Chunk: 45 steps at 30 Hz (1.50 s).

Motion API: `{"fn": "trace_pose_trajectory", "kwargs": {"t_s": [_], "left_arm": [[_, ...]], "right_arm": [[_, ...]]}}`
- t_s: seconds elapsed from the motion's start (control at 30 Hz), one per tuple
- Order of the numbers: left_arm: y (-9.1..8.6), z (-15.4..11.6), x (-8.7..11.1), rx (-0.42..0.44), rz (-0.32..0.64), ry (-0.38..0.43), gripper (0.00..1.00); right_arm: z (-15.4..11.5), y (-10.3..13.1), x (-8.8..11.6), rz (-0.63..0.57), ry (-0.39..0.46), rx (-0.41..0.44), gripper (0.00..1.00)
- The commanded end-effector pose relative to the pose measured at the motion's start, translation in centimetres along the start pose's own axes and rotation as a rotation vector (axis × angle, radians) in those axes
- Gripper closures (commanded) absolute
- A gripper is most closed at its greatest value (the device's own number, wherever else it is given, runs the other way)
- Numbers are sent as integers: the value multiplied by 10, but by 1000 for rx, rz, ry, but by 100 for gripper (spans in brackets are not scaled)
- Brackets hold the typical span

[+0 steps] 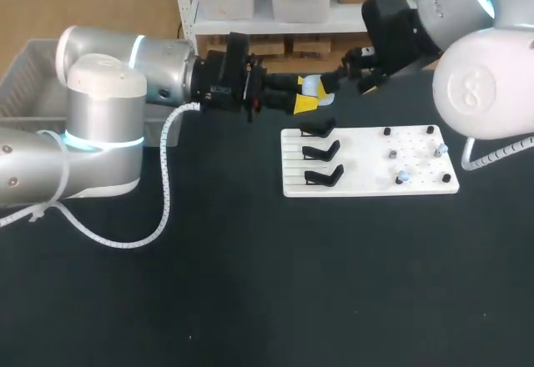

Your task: Pick up each earbud case from the left stands, insert the matching earbuds, close the lid, and place the case in the box.

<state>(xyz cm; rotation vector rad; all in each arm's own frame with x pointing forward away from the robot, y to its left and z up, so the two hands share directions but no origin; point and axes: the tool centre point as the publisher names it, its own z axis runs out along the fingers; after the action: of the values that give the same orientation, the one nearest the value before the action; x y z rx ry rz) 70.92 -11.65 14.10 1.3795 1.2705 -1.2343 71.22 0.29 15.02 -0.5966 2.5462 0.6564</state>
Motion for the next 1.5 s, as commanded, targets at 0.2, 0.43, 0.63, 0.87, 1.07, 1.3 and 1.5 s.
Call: {"fn": "trace_pose_trajectory", "kwargs": {"t_s": [0.2, 0.43, 0.63, 0.87, 1.07, 1.3, 1.5], "left_arm": [[0, 1, 0, 4, 0, 1, 100], [0, 1, 0, 4, 0, 1, 100], [-2, 4, 0, 11, 56, 30, 100], [-3, 6, 0, 0, 76, 26, 100], [-3, 6, 1, -15, 81, 14, 100], [-5, 5, 2, -22, 81, 7, 100], [-5, 6, 2, -22, 80, 6, 100]], "right_arm": [[-9, -3, -8, 5, -29, 27, 0], [-38, 3, -15, -73, -104, 91, 0], [-60, -5, -11, -127, -111, 106, 0], [-76, -36, 6, -100, -69, 213, 0], [-82, -69, 28, -95, 20, 337, 0], [-80, -96, 55, -96, 140, 405, 0], [-69, -112, 80, -112, 257, 438, 0]]}}
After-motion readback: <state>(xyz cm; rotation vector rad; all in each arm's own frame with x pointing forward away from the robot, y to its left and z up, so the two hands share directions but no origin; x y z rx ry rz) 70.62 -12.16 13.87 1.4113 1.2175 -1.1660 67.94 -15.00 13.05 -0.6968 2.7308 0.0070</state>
